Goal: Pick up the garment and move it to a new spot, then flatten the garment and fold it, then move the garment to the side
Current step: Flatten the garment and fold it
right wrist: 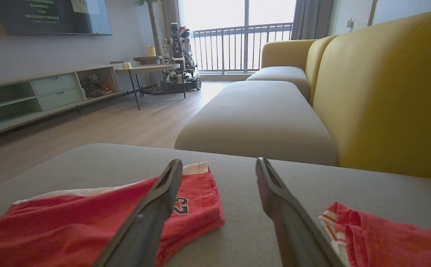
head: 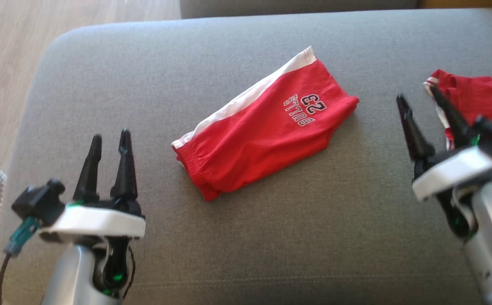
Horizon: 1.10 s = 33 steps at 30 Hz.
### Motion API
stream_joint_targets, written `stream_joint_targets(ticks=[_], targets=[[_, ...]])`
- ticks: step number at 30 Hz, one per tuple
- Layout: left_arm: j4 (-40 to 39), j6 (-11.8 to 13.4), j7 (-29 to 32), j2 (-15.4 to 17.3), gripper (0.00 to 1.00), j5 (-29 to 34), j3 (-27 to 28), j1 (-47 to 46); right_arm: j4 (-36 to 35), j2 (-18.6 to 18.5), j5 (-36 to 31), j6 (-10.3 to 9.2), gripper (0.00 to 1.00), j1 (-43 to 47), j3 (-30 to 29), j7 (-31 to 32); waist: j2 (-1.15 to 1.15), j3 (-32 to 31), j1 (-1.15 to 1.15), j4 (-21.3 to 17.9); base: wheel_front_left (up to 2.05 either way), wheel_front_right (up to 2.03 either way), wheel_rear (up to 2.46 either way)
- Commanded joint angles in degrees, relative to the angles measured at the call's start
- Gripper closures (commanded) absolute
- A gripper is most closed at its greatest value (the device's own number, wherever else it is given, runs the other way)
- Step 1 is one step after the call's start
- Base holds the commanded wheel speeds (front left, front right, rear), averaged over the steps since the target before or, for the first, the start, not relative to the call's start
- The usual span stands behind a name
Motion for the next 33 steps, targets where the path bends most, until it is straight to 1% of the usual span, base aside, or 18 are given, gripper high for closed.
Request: stream_joint_targets(ticks=[1, 5, 8, 11, 14, 15, 17, 19, 21, 22, 24, 26, 31, 33], targets=[[-2.0, -0.2, -0.3, 0.2, 0.00, 0.7, 2.6, -0.3, -3.0, 0.9, -1.8, -0.01, 0.00, 2.4, -1.5, -0.5, 0.00, -0.6, 0.00, -0.5, 0.00, 0.00, 0.00], [-1.3, -0.2, -0.3, 0.0, 0.00, -0.7, 1.6, 1.9, -7.6, 5.2, -3.6, -0.01, 0.00, 9.0, -9.2, -0.5, 0.00, -1.0, 0.00, -0.4, 0.00, 0.00, 0.00], [-2.0, 1.0, -0.3, 0.0, 0.00, -0.2, 1.7, 2.9, -9.5, 7.5, -6.4, -0.01, 0.00, 12.9, -12.2, -0.5, 0.00, -1.3, 0.00, -0.4, 0.00, 0.00, 0.00], [-2.1, 1.8, -0.3, 0.0, 0.00, 2.1, 1.1, 4.4, -10.3, 9.4, -10.5, -0.01, 0.00, 15.6, -13.5, -0.5, 0.00, -1.4, 0.00, -0.7, 0.00, 0.00, 0.00], [-2.1, 2.5, -0.3, 0.0, 0.00, 1.8, 0.7, 5.9, -10.1, 11.5, -14.4, -0.01, 0.00, 17.2, -14.9, -0.5, 0.00, -1.5, 0.00, -0.7, 0.00, 0.00, 0.00], [-2.1, 2.5, -0.3, 0.0, 0.00, 1.8, 0.7, 5.9, -10.1, 11.5, -14.4, -0.01, 0.00, 17.2, -14.9, -0.5, 0.00, -1.5, 0.00, -0.7, 0.00, 0.00, 0.00], [-2.0, 2.6, -0.3, 0.0, 0.00, 1.6, 0.2, 6.3, -10.0, 12.9, -15.4, -0.01, 0.00, 17.8, -15.8, -0.5, 0.00, -1.5, 0.00, -0.5, 0.00, 0.00, 0.00], [-1.9, 2.6, -0.3, 0.0, 0.00, 1.6, -0.3, 6.3, -9.8, 13.6, -16.3, -0.01, 0.00, 18.0, -15.9, -0.5, 0.00, -1.3, 0.00, -0.1, 0.00, 0.00, 0.00], [-1.7, 2.6, -0.3, 0.0, 0.00, 1.7, -0.8, 6.1, -9.3, 14.2, -15.8, -0.01, 0.00, 17.8, -16.1, -0.5, 0.00, -1.1, 0.00, 0.4, 0.00, 0.00, 0.00], [-1.6, 2.5, -0.3, 0.0, 0.00, 1.8, -1.0, 5.9, -8.9, 14.7, -14.3, -0.01, 0.00, 17.5, -16.5, -0.5, 0.00, -0.9, 0.00, 0.6, 0.00, 0.00, 0.00], [-1.3, 2.6, -0.3, 0.0, 0.00, 2.0, -1.3, 5.4, -7.9, 15.6, -9.2, -0.01, 0.00, 16.4, -16.9, -0.5, 0.00, -0.4, 0.00, 1.2, 0.00, 0.00, 0.00], [-1.0, 2.7, -0.3, 0.0, 0.00, 1.9, -1.6, 5.1, -6.9, 15.9, -5.0, -0.01, 0.00, 14.9, -16.2, 0.2, 0.00, 0.4, 0.00, 1.8, 0.00, 0.00, 0.00], [-0.8, 2.6, -0.3, 0.0, 0.00, 1.6, -3.0, 4.3, -4.8, 16.4, 11.2, -0.01, 0.00, 10.5, -13.8, 5.9, 0.00, 2.7, 0.00, 4.0, 0.00, 0.00, 0.00], [-0.9, 2.6, -0.3, 0.0, 0.00, 1.4, -3.6, 3.8, -3.9, 15.8, 15.9, -0.01, 0.00, 8.8, -13.5, 8.2, 0.00, 3.9, 0.00, 5.2, 0.00, 0.00, 0.00]])
